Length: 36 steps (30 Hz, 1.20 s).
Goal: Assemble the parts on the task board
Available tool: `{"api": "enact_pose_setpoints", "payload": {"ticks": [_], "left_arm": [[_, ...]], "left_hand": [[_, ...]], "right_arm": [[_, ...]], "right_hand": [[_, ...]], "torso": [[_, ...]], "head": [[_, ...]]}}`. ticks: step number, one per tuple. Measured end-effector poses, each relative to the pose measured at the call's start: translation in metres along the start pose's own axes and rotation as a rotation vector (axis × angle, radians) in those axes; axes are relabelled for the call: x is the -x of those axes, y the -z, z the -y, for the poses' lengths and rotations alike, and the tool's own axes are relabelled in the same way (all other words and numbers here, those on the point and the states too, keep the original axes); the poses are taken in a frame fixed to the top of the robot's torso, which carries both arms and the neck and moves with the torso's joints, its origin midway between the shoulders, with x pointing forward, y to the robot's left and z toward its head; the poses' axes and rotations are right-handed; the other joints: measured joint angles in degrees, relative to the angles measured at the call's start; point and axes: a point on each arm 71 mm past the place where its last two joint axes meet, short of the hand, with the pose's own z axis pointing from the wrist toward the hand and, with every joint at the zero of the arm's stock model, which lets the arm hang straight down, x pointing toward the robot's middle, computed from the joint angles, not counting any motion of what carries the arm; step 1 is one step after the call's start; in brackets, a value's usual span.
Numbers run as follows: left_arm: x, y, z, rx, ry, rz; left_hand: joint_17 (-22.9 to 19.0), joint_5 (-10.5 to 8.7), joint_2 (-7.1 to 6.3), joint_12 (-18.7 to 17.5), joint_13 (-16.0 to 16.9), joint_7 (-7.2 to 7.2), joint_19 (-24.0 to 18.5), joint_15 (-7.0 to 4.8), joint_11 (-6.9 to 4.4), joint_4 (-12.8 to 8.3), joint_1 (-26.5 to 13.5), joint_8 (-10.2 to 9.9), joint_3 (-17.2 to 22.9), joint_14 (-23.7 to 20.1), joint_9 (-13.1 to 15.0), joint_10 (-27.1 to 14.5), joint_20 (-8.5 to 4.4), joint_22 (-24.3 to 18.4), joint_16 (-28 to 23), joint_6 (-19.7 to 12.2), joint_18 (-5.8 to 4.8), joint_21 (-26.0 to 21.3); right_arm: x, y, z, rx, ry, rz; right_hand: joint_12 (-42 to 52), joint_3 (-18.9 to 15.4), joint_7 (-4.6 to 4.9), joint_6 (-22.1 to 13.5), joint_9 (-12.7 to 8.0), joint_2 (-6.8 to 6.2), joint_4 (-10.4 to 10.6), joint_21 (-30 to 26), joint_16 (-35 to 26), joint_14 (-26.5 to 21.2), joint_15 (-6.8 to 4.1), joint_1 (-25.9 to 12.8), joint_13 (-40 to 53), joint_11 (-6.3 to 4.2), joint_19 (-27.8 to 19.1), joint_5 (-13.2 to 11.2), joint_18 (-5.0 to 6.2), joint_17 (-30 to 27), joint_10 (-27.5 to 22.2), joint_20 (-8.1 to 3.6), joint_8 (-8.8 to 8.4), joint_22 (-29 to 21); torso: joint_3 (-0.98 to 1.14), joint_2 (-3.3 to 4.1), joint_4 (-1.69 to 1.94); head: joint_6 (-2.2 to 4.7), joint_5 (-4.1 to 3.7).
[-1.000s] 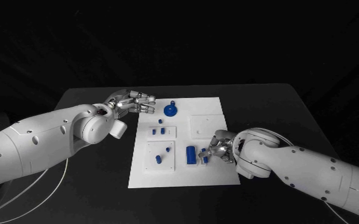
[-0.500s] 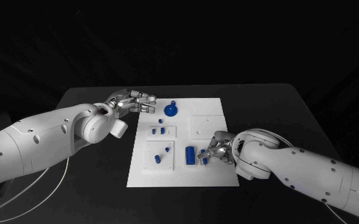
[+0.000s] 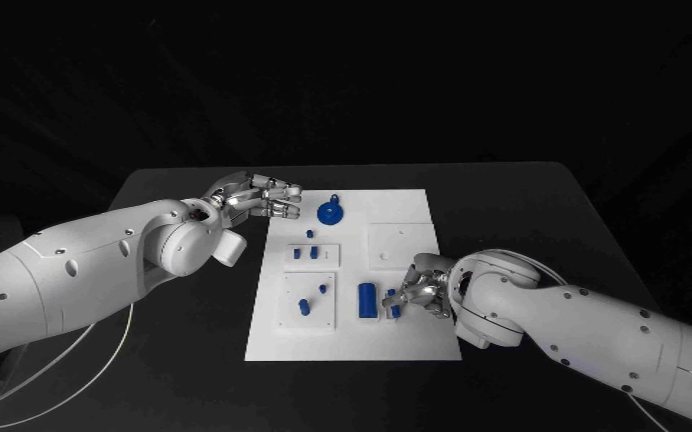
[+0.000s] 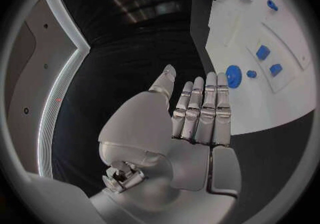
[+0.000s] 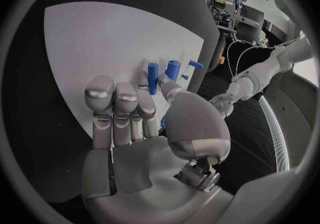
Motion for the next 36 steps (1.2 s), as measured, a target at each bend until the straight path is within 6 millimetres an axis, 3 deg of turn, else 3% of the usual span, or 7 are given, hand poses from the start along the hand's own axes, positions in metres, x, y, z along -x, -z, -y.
{"api": "enact_pose_setpoints", "payload": {"ticks": [5, 8, 19, 24, 36], "left_arm": [[0.0002, 0.0001, -0.0001, 0.001, 0.0, 0.0], [0.0003, 0.0001, -0.0001, 0.001, 0.0, 0.001], [0.0006, 0.0001, -0.0003, 0.003, 0.0, 0.001], [0.0008, 0.0001, -0.0004, 0.003, 0.0, 0.001], [0.0012, 0.0002, -0.0005, 0.004, 0.0, 0.002]], "left_hand": [[0.0, 0.0, 0.0, 0.0, 0.0, 0.0, 0.0, 0.0, 0.0, 0.0, 0.0, 0.0, 0.0, 0.0, 0.0, 0.0, 0.0, 0.0, 0.0, 0.0, 0.0, 0.0], [0.0, 0.0, 0.0, 0.0, 0.0, 0.0, 0.0, 0.0, 0.0, 0.0, 0.0, 0.0, 0.0, 0.0, 0.0, 0.0, 0.0, 0.0, 0.0, 0.0, 0.0, 0.0], [0.0, 0.0, 0.0, 0.0, 0.0, 0.0, 0.0, 0.0, 0.0, 0.0, 0.0, 0.0, 0.0, 0.0, 0.0, 0.0, 0.0, 0.0, 0.0, 0.0, 0.0, 0.0], [0.0, 0.0, 0.0, 0.0, 0.0, 0.0, 0.0, 0.0, 0.0, 0.0, 0.0, 0.0, 0.0, 0.0, 0.0, 0.0, 0.0, 0.0, 0.0, 0.0, 0.0, 0.0], [0.0, 0.0, 0.0, 0.0, 0.0, 0.0, 0.0, 0.0, 0.0, 0.0, 0.0, 0.0, 0.0, 0.0, 0.0, 0.0, 0.0, 0.0, 0.0, 0.0, 0.0, 0.0]], "right_arm": [[-0.0001, 0.0, 0.0, 0.001, 0.0, -0.001], [-0.0001, 0.0, 0.0, 0.001, 0.001, -0.001], [-0.0008, -0.0001, 0.0002, 0.003, 0.002, -0.006], [-0.0007, 0.0, 0.0003, 0.004, 0.002, -0.006], [-0.001, 0.0002, 0.0011, 0.013, 0.001, -0.009]], "right_hand": [[-0.3, -0.76, 0.0, 0.0, 0.0, -0.41, 0.76, -0.33, 0.0, 0.0, 0.0, -0.41, -0.01, 0.0, 0.0, 0.25, 0.0, -0.04, 0.0, 0.0, 0.0, -0.07], [-0.3, -2.83, 0.0, 0.0, -0.06, -0.5, 1.26, -0.33, 0.0, 0.0, 0.0, -0.42, -0.1, 0.0, 0.0, 2.0, 0.0, -0.04, 0.0, 0.0, 0.0, -0.16], [-0.5, -6.61, 0.0, 0.0, -0.14, -2.29, 5.68, -0.57, -0.6, 0.0, 0.0, 0.46, -0.18, 0.0, 0.0, 2.0, 0.0, -0.17, 0.0, 0.0, 0.0, -0.39], [-0.5, -6.85, 0.0, 0.0, -0.14, -2.74, 6.24, -0.56, -0.6, 0.0, 0.0, 0.46, -0.18, 0.0, 0.0, 2.0, 0.0, -0.17, 0.0, 0.0, 0.0, -0.4], [-0.5, -6.92, 0.0, -0.01, -0.08, -2.43, 6.43, -0.56, -0.6, 0.0, 0.0, 0.77, -0.23, 0.0, 0.0, 1.93, 0.0, -0.17, 0.0, 0.0, 0.0, -0.42]], "torso": [[0.0, -0.01, -0.03], [0.0, -0.01, -0.03], [0.0, -0.01, -0.01], [-0.01, -0.01, -0.01], [0.0, -0.01, -0.02]], "head": [[-0.02, 0.04], [-0.05, 0.04], [-0.11, 0.07], [-0.15, 0.13], [-0.21, 0.14]]}}
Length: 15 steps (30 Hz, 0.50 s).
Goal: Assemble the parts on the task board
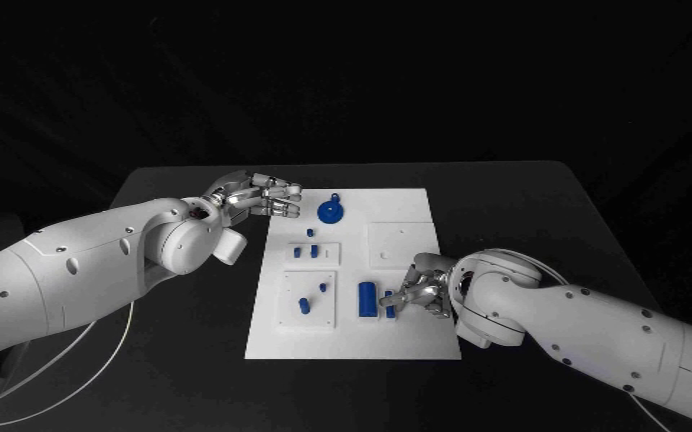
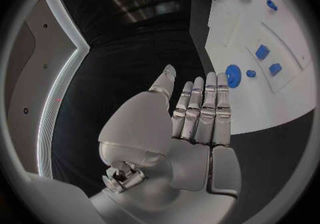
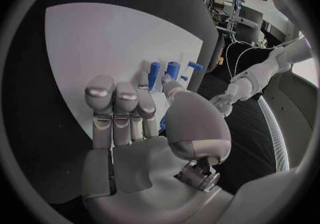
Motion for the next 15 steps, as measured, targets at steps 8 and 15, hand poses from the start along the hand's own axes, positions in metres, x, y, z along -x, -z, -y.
{"api": "enact_pose_setpoints", "payload": {"ticks": [8, 15], "left_arm": [[0.0001, 0.0001, -0.0001, 0.001, 0.0, 0.0], [-0.0001, -0.0001, -0.0001, 0.002, 0.0, -0.001]], "left_hand": [[0.0, 0.0, 0.0, 0.0, 0.0, 0.0, 0.0, 0.0, 0.0, 0.0, 0.0, 0.0, 0.0, 0.0, 0.0, 0.0, 0.0, 0.0, 0.0, 0.0, 0.0, 0.0], [0.0, 0.0, 0.0, 0.0, 0.0, 0.0, 0.0, 0.0, 0.0, 0.0, 0.0, 0.0, 0.0, 0.0, 0.0, 0.0, 0.0, 0.0, 0.0, 0.0, 0.0, 0.0]], "right_arm": [[0.0002, -0.0009, 0.0014, 0.009, -0.003, -0.004], [-0.0005, -0.0043, 0.0025, 0.01, -0.007, -0.001]], "right_hand": [[-0.23, 2.42, 0.0, 0.0, -0.08, 2.42, -7.62, -0.44, -0.23, -0.15, -0.14, 3.63, -0.09, 0.0, 0.0, -2.38, 0.0, -0.09, 0.0, 0.0, 0.0, -0.11], [-0.23, 3.49, -0.11, 0.33, 0.06, 3.79, -11.69, -0.44, -0.23, 0.02, -0.29, 4.07, -0.12, 0.09, 0.0, -2.43, 0.0, 0.03, 0.1, 0.0, 0.35, -0.04]], "torso": [[0.03, 0.01, -0.02], [0.06, 0.01, 0.02]], "head": [[-0.11, 0.03], [-0.24, 0.11]]}}
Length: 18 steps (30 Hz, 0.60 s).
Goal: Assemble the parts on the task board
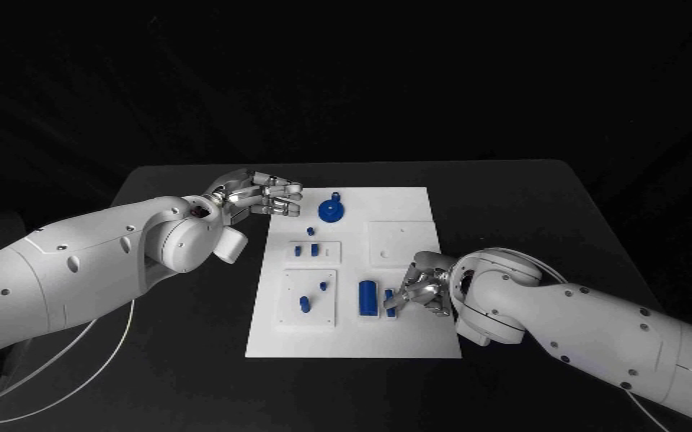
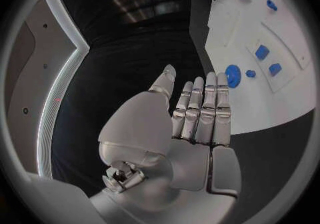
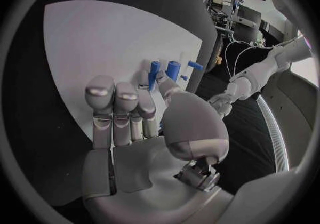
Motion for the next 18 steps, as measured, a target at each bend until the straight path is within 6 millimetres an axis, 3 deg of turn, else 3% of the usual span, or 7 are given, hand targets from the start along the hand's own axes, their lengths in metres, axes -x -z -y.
{"api": "enact_pose_setpoints", "payload": {"ticks": [9, 12, 16, 18], "left_arm": [[0.0002, -0.0002, -0.0001, 0.001, 0.0, 0.0], [0.0002, -0.0002, -0.0001, 0.001, 0.0, 0.0], [0.0002, -0.0003, -0.0002, 0.001, 0.0, 0.0], [0.0002, -0.0003, -0.0002, 0.001, 0.0, 0.0]], "left_hand": [[0.0, 0.0, 0.0, 0.0, 0.0, 0.0, 0.0, 0.0, 0.0, 0.0, 0.0, 0.0, 0.0, 0.0, 0.0, 0.0, 0.0, 0.0, 0.0, 0.0, 0.0, 0.0], [0.0, 0.0, 0.0, 0.0, 0.0, 0.0, 0.0, 0.0, 0.0, 0.0, 0.0, 0.0, 0.0, 0.0, 0.0, 0.0, 0.0, 0.0, 0.0, 0.0, 0.0, 0.0], [0.0, 0.0, 0.0, 0.0, 0.0, 0.0, 0.0, 0.0, 0.0, 0.0, 0.0, 0.0, 0.0, 0.0, 0.0, 0.0, 0.0, 0.0, 0.0, 0.0, 0.0, 0.0], [0.0, 0.0, 0.0, 0.0, 0.0, 0.0, 0.0, 0.0, 0.0, 0.0, 0.0, 0.0, 0.0, 0.0, 0.0, 0.0, 0.0, 0.0, 0.0, 0.0, 0.0, 0.0]], "right_arm": [[-0.0022, -0.0022, 0.0016, 0.0, -0.008, 0.008], [-0.0025, -0.0026, 0.0025, 0.001, -0.011, 0.011], [-0.0028, -0.0029, 0.0042, 0.002, -0.014, 0.013], [-0.0026, -0.0031, 0.0057, 0.005, -0.019, 0.013]], "right_hand": [[0.0, 1.01, -0.02, 0.65, 0.26, 0.69, -1.03, 0.0, 0.0, 0.01, 0.01, -0.75, 0.0, 0.0, 0.0, -0.18, 0.0, 0.07, 0.0, 0.0, -0.04, 0.06], [0.0, 0.98, -0.07, 0.73, 0.35, 0.11, -1.0, 0.0, 0.0, 0.01, 0.01, -1.41, -0.04, -0.01, 0.0, 0.02, -0.01, 0.07, -0.01, 0.0, -0.05, 0.06], [0.0, -0.18, -0.19, 0.88, 0.35, -0.55, 0.68, 0.0, 0.0, 0.01, 0.01, -2.54, -0.11, -0.01, 0.0, 0.5, -0.01, 0.04, -0.01, 0.0, -0.05, 0.06], [0.0, -1.37, -0.17, 0.86, 0.35, -1.15, 2.53, 0.0, 0.0, 0.01, 0.01, -3.43, -0.19, -0.01, 0.0, 0.5, 0.0, -0.11, 0.0, 0.0, -0.04, 0.02]], "torso": [[0.04, 0.0, 0.0], [0.03, 0.0, -0.03], [0.03, 0.0, -0.03], [0.03, 0.0, -0.03]], "head": [[-0.07, 0.15], [-0.07, 0.16], [0.02, 0.16], [0.06, 0.15]]}}
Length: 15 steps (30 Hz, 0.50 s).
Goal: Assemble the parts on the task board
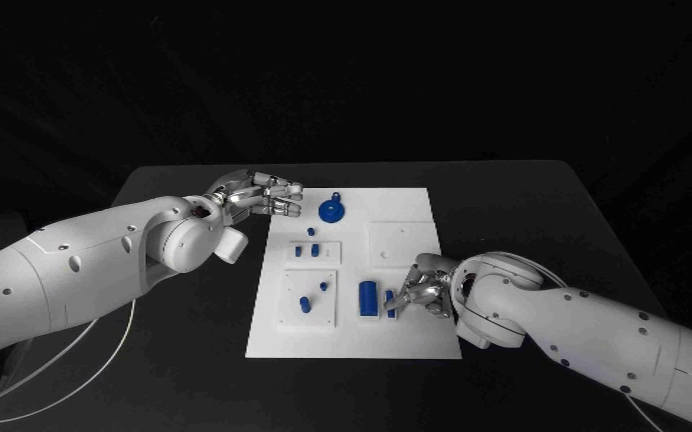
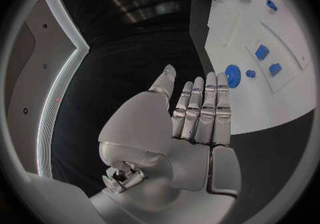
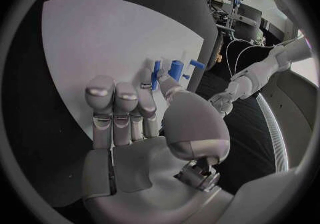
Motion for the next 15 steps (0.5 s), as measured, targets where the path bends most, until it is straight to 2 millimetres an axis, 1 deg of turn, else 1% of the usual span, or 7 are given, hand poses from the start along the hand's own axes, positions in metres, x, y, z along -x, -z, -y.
{"api": "enact_pose_setpoints", "payload": {"ticks": [2, 4, 6, 9, 12, 14, 15], "left_arm": [[0.0, 0.0, 0.0, 0.0, 0.0, 0.0], [0.0, 0.0, 0.0, 0.0, 0.0, 0.0], [0.001, 0.0, 0.0, 0.0, 0.0, 0.001], [0.001, 0.0, 0.0, -0.001, -0.001, 0.003], [0.002, 0.0, 0.0, -0.002, -0.001, 0.006], [0.003, 0.0, 0.0, -0.002, -0.002, 0.008], [0.003, 0.0, 0.0, -0.003, -0.003, 0.01]], "left_hand": [[0.0, 0.0, 0.0, 0.0, 0.0, 0.0, 0.0, 0.0, 0.0, 0.0, 0.0, 0.0, 0.0, 0.0, 0.0, 0.0, 0.0, 0.0, 0.0, 0.0, 0.0, 0.0], [0.0, 0.0, 0.0, 0.0, 0.0, 0.0, 0.0, 0.0, 0.0, 0.0, 0.0, 0.0, 0.0, 0.0, 0.0, 0.0, 0.0, 0.0, 0.0, 0.0, 0.0, 0.0], [0.0, 0.0, 0.0, 0.0, 0.0, 0.0, 0.0, 0.0, 0.0, 0.0, 0.0, 0.0, 0.0, 0.0, 0.0, 0.0, 0.0, 0.0, 0.0, 0.0, 0.0, 0.0], [0.0, 0.0, 0.0, 0.0, 0.0, 0.0, 0.0, 0.0, 0.0, 0.0, 0.0, 0.0, 0.0, 0.0, 0.0, 0.0, 0.0, 0.0, 0.0, 0.0, 0.0, 0.0], [0.0, 0.0, 0.0, 0.0, 0.0, 0.0, 0.0, 0.0, 0.0, 0.0, 0.0, 0.0, 0.0, 0.0, 0.0, 0.0, 0.0, 0.0, 0.0, 0.0, 0.0, 0.0], [0.0, 0.0, 0.0, 0.0, 0.0, 0.0, 0.0, 0.0, 0.0, 0.0, 0.0, 0.0, 0.0, 0.0, 0.0, 0.0, 0.0, 0.0, 0.0, 0.0, 0.0, 0.0], [0.0, 0.0, 0.0, 0.0, 0.0, 0.0, 0.0, 0.0, 0.0, 0.0, 0.0, 0.0, 0.0, 0.0, 0.0, 0.0, 0.0, 0.0, 0.0, 0.0, 0.0, 0.0]], "right_arm": [[0.0, 0.0, 0.002, 0.004, -0.008, -0.002], [0.001, -0.001, 0.005, 0.011, -0.022, -0.007], [0.001, -0.001, 0.009, 0.02, -0.038, -0.013], [0.004, -0.001, 0.013, 0.035, -0.064, -0.017], [0.008, 0.0, 0.016, 0.052, -0.096, -0.013], [0.014, 0.0, 0.018, 0.068, -0.125, -0.002], [0.016, -0.001, 0.018, 0.074, -0.139, 0.006]], "right_hand": [[0.0, -0.81, -0.01, -0.02, 0.0, -0.41, 1.4, 0.0, -0.26, 0.0, 0.0, -0.34, 0.0, 0.0, 0.0, 0.05, -0.01, -0.15, 0.0, 0.0, 0.0, -0.13], [0.0, -2.52, -0.27, -0.29, 0.0, -1.62, 3.42, 0.0, -0.28, 0.0, 0.0, -0.21, 0.0, 0.03, 0.0, 1.09, 0.0, -0.15, -0.03, 0.0, 0.01, -0.2], [0.0, -5.27, -0.65, -0.67, -0.01, -2.22, 5.51, -0.23, -0.28, 0.0, 0.0, 0.29, -0.04, 0.21, 0.0, 1.87, 0.0, -0.15, -0.22, 0.0, 0.01, -0.27], [0.0, -8.51, -0.74, -2.48, -0.06, -3.04, 7.77, -0.23, -0.28, 0.0, 0.0, 0.65, -0.12, 0.64, 0.0, 1.99, -0.01, -0.14, -0.64, 0.0, 0.01, -0.27], [-0.8, -11.15, 0.58, -5.02, -2.01, -3.17, 9.83, -0.83, -0.81, -0.22, 0.22, 0.78, -0.75, 1.16, 0.0, 1.99, -0.01, -0.22, -1.16, 0.0, 0.0, -0.47], [-1.95, -12.42, 2.57, -7.6, -3.41, -3.71, 11.29, -1.9, -1.82, -0.23, 0.24, 1.32, -1.81, 1.55, -0.08, 1.99, -0.01, -0.82, -1.55, 0.34, -0.01, -0.93], [-2.27, -12.86, 3.07, -8.52, -4.23, -3.97, 12.19, -2.09, -2.06, -0.23, 0.24, 1.59, -2.31, 1.67, 0.0, 1.99, -0.01, -0.92, -1.67, 0.43, -0.05, -0.96]], "torso": [[-0.02, 0.0, 0.0], [-0.03, -0.03, -0.01], [-0.06, -0.04, -0.02], [-0.08, -0.04, -0.03], [-0.1, -0.04, -0.04], [-0.13, -0.05, -0.04], [-0.13, -0.05, -0.04]], "head": [[0.07, -0.02], [0.14, -0.02], [0.2, -0.02], [0.35, -0.01], [0.54, -0.08], [0.77, -0.13], [0.91, -0.14]]}}
